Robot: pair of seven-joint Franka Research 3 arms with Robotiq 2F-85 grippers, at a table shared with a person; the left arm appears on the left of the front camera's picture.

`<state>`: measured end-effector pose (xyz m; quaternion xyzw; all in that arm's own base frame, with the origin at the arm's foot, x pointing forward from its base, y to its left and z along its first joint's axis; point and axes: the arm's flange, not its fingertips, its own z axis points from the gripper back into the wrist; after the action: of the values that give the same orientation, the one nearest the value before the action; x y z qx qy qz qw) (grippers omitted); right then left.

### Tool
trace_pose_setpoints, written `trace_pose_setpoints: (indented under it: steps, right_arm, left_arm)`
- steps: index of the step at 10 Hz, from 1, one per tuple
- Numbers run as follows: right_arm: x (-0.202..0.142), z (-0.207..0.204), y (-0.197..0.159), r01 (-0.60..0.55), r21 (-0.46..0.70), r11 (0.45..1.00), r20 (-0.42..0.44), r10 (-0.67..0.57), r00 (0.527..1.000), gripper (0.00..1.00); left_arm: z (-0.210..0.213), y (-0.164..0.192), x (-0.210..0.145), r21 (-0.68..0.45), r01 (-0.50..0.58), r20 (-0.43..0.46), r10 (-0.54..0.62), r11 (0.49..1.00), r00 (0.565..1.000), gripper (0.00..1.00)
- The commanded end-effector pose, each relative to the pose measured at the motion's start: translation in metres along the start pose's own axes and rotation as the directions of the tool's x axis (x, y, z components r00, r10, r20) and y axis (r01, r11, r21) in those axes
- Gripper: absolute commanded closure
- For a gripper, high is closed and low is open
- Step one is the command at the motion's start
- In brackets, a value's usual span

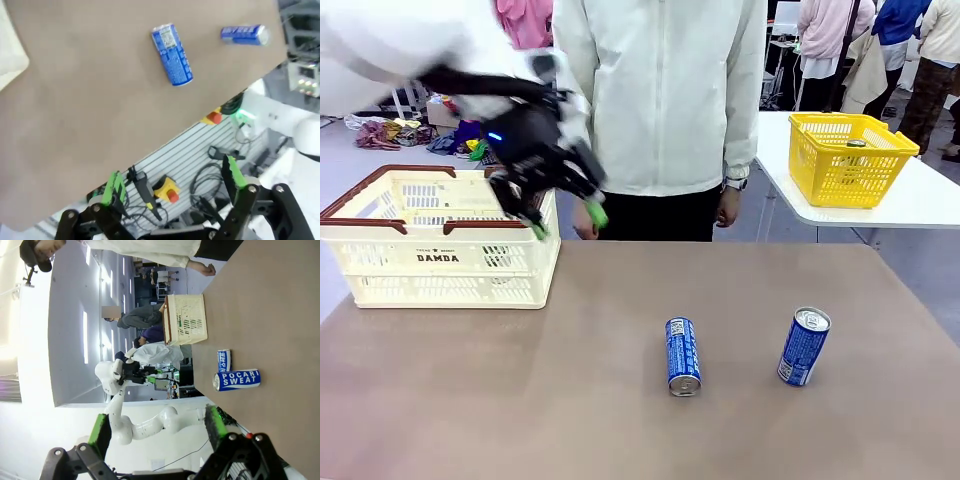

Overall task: Place the drinks into the Shopping basket.
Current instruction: Pick up one drink and place it into the Shopping basket.

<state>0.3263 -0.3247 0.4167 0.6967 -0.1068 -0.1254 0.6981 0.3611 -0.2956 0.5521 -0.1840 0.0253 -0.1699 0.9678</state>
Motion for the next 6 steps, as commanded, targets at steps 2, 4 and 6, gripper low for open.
trace_pose_setpoints:
  steps: [2, 4, 6]
  right_arm:
    - [-0.002, 0.001, 0.003, 0.003, 0.0, 1.0, -0.01, -0.003, 1.0, 0.0]
    - [-0.002, 0.001, 0.003, 0.003, 0.0, 1.0, -0.01, -0.003, 1.0, 0.0]
    - [-0.002, 0.001, 0.003, 0.003, 0.0, 1.0, -0.01, -0.003, 1.0, 0.0]
  left_arm:
    - [-0.072, -0.063, 0.057, 0.205, -0.075, -0.074, 0.092, 0.976, 0.993, 0.0]
    - [-0.129, -0.084, 0.078, 0.26, -0.069, -0.121, 0.104, 0.963, 0.987, 0.0]
    - [-0.173, -0.075, 0.091, 0.225, -0.081, -0.168, 0.12, 0.971, 0.978, 0.0]
